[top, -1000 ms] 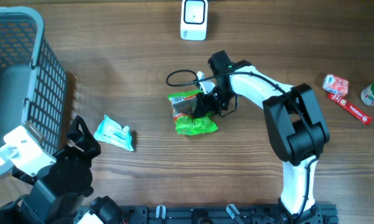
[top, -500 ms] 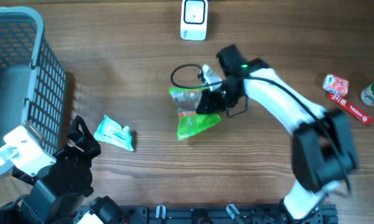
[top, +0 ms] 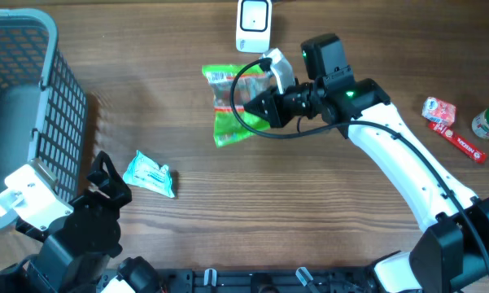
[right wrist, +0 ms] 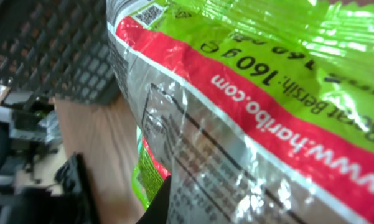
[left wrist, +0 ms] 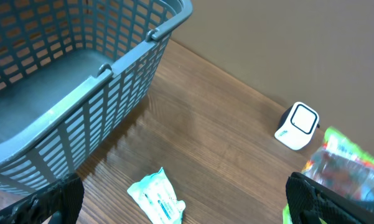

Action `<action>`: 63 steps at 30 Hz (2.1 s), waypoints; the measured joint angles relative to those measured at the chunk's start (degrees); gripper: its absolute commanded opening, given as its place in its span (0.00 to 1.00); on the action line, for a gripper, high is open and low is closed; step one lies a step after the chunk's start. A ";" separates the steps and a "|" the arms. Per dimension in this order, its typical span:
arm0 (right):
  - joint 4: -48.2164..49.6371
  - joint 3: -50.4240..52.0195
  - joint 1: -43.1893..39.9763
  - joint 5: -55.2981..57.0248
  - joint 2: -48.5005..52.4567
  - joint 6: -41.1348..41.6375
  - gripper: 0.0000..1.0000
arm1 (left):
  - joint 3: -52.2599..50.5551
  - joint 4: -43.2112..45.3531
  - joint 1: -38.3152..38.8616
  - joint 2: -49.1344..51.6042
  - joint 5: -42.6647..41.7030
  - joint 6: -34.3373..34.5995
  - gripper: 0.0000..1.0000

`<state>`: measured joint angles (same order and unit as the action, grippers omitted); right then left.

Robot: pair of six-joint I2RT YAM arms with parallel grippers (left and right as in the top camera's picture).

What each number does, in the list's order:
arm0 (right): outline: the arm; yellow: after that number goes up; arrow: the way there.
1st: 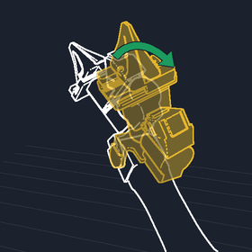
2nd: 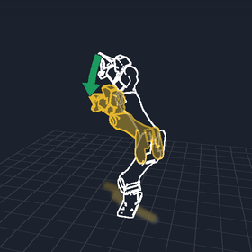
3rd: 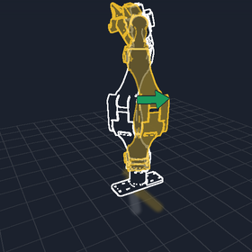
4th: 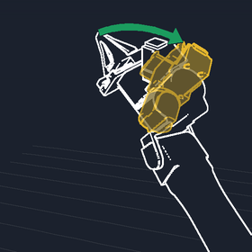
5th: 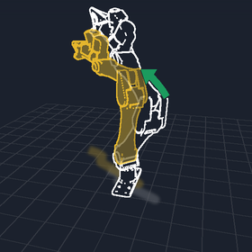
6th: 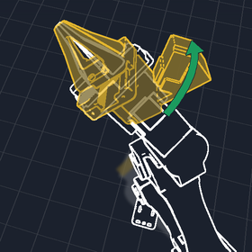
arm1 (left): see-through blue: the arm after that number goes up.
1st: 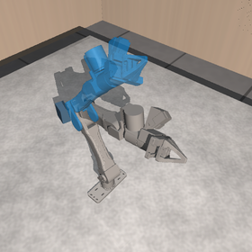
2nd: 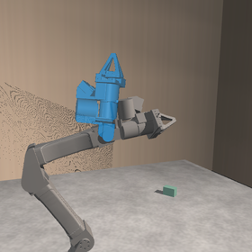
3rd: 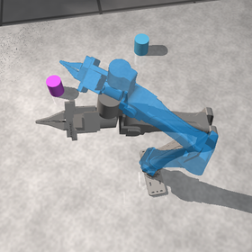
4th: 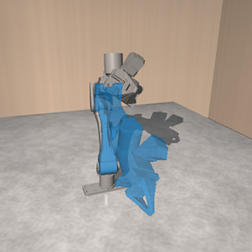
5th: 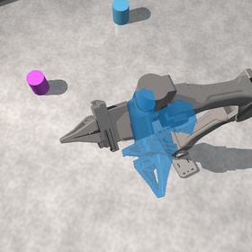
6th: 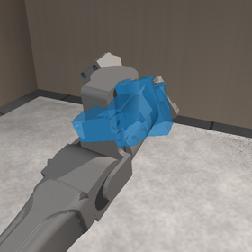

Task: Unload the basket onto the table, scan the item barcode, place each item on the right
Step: 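Hold the green bag in front of the white scanner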

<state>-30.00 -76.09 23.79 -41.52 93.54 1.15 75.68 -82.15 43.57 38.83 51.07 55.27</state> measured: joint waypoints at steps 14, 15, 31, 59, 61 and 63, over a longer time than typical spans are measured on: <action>25.46 0.00 0.00 41.09 8.28 -6.45 0.04 | 0.00 0.02 0.00 0.00 0.00 0.00 1.00; 27.45 0.00 0.00 43.78 9.20 -7.63 0.04 | 0.00 0.02 0.00 0.00 0.00 0.00 1.00; 60.26 -0.13 0.42 77.11 28.28 -38.12 0.04 | 0.00 0.00 0.00 0.00 0.00 0.02 1.00; 79.97 -15.56 7.85 96.76 52.85 -87.03 0.04 | 0.00 -0.07 0.00 0.00 0.00 0.00 1.00; 81.57 -15.56 8.70 97.88 52.85 -87.86 0.04 | 0.00 -0.04 0.00 0.00 0.00 0.00 1.00; 81.96 -15.56 9.25 98.84 52.81 -88.32 0.04 | 0.00 -0.04 0.00 0.00 0.00 0.00 1.00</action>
<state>51.96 -91.66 33.04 57.32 146.34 -87.18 75.68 -82.19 43.57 38.83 51.07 55.27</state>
